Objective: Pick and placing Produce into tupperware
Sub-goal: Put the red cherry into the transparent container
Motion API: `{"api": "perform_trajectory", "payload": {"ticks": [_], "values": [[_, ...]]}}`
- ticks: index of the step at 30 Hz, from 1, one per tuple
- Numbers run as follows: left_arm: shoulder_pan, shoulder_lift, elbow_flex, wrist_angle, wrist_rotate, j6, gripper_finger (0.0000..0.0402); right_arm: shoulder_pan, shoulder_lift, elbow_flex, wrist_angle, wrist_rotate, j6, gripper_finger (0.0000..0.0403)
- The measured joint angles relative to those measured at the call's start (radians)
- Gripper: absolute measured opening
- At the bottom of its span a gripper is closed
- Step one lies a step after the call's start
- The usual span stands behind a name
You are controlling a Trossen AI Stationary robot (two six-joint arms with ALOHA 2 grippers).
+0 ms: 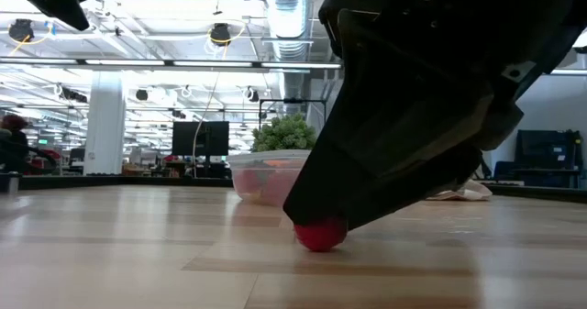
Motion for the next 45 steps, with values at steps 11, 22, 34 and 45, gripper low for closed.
{"api": "perform_trajectory", "payload": {"ticks": [11, 22, 34, 45], "values": [[0.0, 0.0, 0.0, 0.001, 0.0, -0.004, 0.024, 0.003, 0.019, 0.009, 0.004, -0.011, 0.037, 0.02], [0.0, 0.0, 0.0, 0.002, 0.0, -0.007, 0.024, 0.003, 0.021, 0.009, 0.008, -0.027, 0.064, 0.012], [0.0, 0.0, 0.0, 0.002, 0.0, -0.007, 0.024, 0.004, 0.021, 0.009, 0.011, -0.036, 0.101, 0.0112], [0.0, 0.0, 0.0, 0.002, 0.001, -0.006, 0.024, 0.005, 0.02, 0.008, 0.008, -0.036, 0.145, 0.0088]]}}
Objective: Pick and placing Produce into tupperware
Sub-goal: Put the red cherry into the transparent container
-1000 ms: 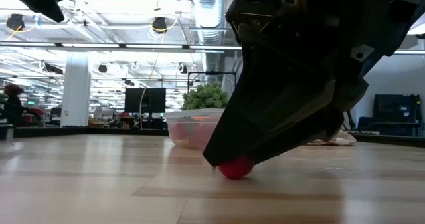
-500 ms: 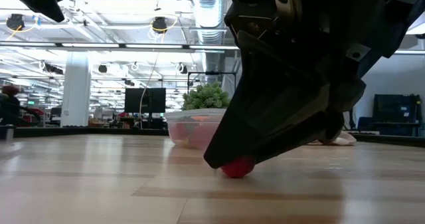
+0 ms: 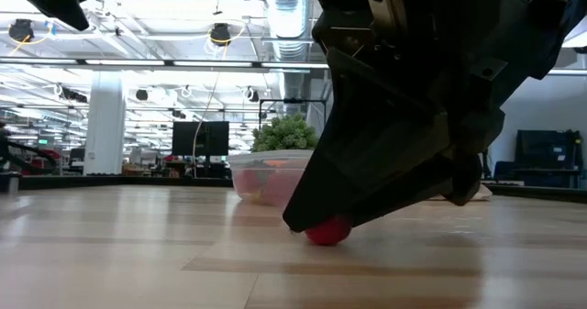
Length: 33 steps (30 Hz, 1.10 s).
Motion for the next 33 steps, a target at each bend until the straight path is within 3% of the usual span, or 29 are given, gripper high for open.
{"api": "perform_trajectory", "payload": {"ticks": [16, 33], "values": [[0.0, 0.0, 0.0, 0.0, 0.0, 0.0, 0.024, 0.001, -0.001, 0.019, -0.015, -0.002, 0.007, 0.0076], [0.0, 0.0, 0.0, 0.008, 0.0, 0.005, 0.024, -0.007, 0.005, 0.139, -0.177, -0.029, -0.037, 0.0075]]}}
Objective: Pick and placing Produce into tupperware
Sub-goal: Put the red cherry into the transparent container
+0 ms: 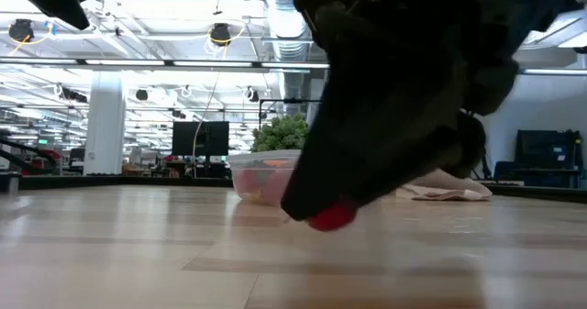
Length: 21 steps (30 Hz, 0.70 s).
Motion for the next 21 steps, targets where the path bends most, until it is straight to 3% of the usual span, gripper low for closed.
{"api": "perform_trajectory", "payload": {"ticks": [6, 21], "values": [[0.0, 0.0, 0.0, 0.0, 0.0, 0.0, 0.024, -0.002, 0.0, 0.046, -0.052, 0.007, -0.005, 0.0075], [0.0, 0.0, 0.0, 0.003, -0.024, 0.013, 0.024, -0.068, -0.003, 0.265, -0.306, 0.027, -0.213, 0.0075]]}}
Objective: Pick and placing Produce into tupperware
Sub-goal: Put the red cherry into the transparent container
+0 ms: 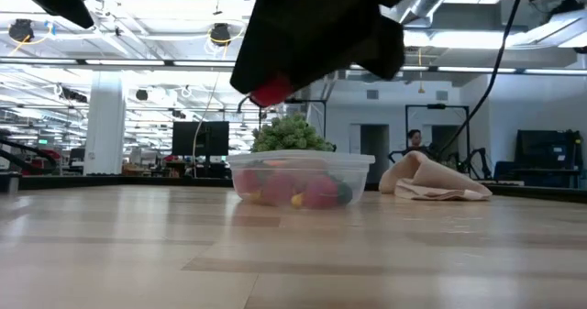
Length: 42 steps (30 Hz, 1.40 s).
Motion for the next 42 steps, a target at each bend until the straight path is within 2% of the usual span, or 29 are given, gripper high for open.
{"api": "perform_trajectory", "payload": {"ticks": [8, 17, 31, 34, 38, 42], "values": [[0.0, 0.0, 0.0, 0.001, -0.002, -0.001, 0.024, -0.071, -0.002, 0.062, -0.156, 0.001, -0.079, 0.0075], [0.0, 0.0, 0.0, 0.002, -0.003, -0.025, 0.024, -0.143, -0.049, 0.063, -0.202, 0.015, -0.151, 0.0075], [0.0, 0.0, 0.0, 0.003, -0.015, -0.026, 0.024, -0.207, -0.222, 0.062, -0.412, 0.232, -0.206, 0.0075], [0.0, 0.0, 0.0, 0.003, -0.02, -0.026, 0.024, -0.207, -0.259, 0.029, -0.435, 0.28, -0.182, 0.0075], [0.0, 0.0, 0.0, 0.003, -0.027, -0.026, 0.024, -0.207, -0.326, -0.079, -0.416, 0.316, -0.107, 0.0075], [0.0, 0.0, 0.0, 0.002, -0.044, -0.025, 0.024, -0.207, -0.393, -0.23, -0.313, 0.314, -0.033, 0.0075]]}}
